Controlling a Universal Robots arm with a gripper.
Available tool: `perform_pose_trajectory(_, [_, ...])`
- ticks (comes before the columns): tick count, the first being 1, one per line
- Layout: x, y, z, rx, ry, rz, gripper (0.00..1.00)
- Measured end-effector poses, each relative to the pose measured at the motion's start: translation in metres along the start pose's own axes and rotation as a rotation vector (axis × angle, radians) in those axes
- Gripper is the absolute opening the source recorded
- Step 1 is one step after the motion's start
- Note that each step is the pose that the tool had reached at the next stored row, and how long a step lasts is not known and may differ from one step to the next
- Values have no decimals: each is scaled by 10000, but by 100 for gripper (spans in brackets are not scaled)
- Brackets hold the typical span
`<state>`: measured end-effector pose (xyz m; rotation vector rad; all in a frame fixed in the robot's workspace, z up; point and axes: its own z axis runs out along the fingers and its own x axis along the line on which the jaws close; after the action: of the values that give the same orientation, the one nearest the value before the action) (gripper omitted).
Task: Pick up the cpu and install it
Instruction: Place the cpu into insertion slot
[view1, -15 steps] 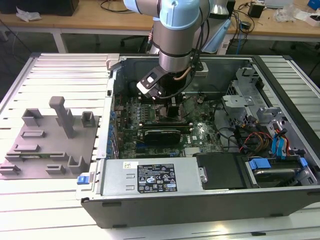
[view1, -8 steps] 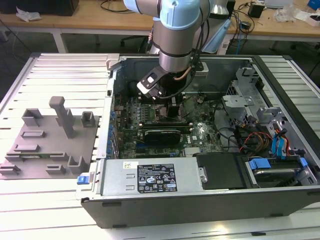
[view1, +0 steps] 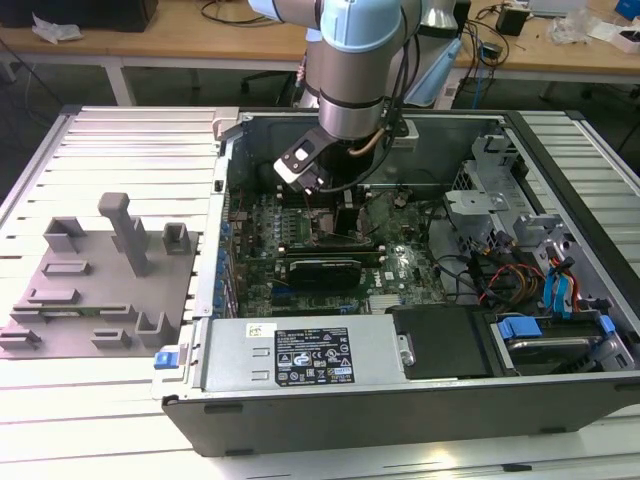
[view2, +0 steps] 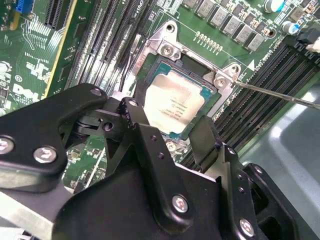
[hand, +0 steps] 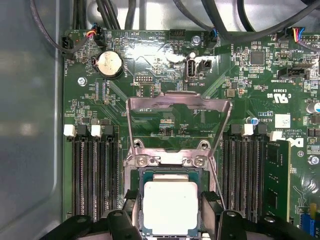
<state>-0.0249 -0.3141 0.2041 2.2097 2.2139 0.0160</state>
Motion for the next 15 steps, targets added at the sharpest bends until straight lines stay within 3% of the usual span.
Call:
perform_pose_trajectory(3, [0, 0, -1, 1, -1, 0, 62])
perform_pose_trajectory(7, [-1, -1, -3, 3, -7, 0, 36])
perform_pose_trajectory(8, [-1, -1, -3, 3, -6, 0, 36])
perform_pose_trajectory(9, [-1, 0, -3, 1, -3, 0, 25])
perform_pose_trajectory(10, [0, 0, -2, 1, -2, 0, 25])
perform_pose_trajectory(12, [0, 0, -2, 1, 1, 0, 13])
perform_pose_trajectory(15, [0, 0, -2, 1, 0, 0, 11])
